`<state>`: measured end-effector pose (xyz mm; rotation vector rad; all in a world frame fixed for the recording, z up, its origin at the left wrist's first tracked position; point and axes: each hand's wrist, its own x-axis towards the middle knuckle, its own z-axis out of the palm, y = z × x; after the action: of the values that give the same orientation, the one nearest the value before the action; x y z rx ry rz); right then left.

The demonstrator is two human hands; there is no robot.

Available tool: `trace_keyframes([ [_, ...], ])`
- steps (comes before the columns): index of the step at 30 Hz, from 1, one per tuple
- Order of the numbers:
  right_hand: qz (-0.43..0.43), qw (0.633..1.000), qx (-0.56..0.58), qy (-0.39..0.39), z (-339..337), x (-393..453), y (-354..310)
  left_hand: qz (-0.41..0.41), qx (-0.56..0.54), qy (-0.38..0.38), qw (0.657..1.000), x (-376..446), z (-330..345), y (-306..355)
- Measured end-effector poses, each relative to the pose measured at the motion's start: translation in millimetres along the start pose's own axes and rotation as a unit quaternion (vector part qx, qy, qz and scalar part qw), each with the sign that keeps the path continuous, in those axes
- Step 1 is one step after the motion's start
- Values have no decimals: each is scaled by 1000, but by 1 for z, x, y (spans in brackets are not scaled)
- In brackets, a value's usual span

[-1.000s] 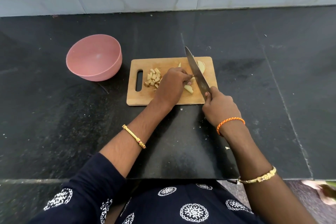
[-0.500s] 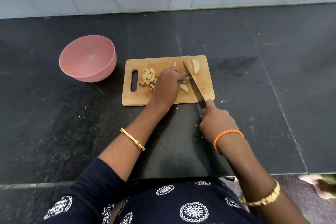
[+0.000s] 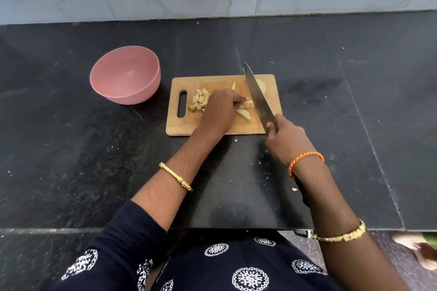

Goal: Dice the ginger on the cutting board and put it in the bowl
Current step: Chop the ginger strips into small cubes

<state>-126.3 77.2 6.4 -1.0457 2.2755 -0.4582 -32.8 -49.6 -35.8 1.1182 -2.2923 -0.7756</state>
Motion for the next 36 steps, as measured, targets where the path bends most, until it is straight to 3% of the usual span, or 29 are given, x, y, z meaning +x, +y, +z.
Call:
trace_keyframes([
  [17, 34, 996, -71, -33, 11, -4, -14, 3, 20, 0, 1000, 1, -1, 4],
  [23, 49, 997, -41, -46, 10, -34, 9, 4, -13, -2, 1000, 1, -2, 1],
  [29, 17, 997, 66, 34, 9, -45, 13, 2, -33, -20, 999, 6, -7, -4],
  [36, 6, 998, 44, 45, 19, -7, -7, 1, -34, -5, 999, 6, -12, -3],
])
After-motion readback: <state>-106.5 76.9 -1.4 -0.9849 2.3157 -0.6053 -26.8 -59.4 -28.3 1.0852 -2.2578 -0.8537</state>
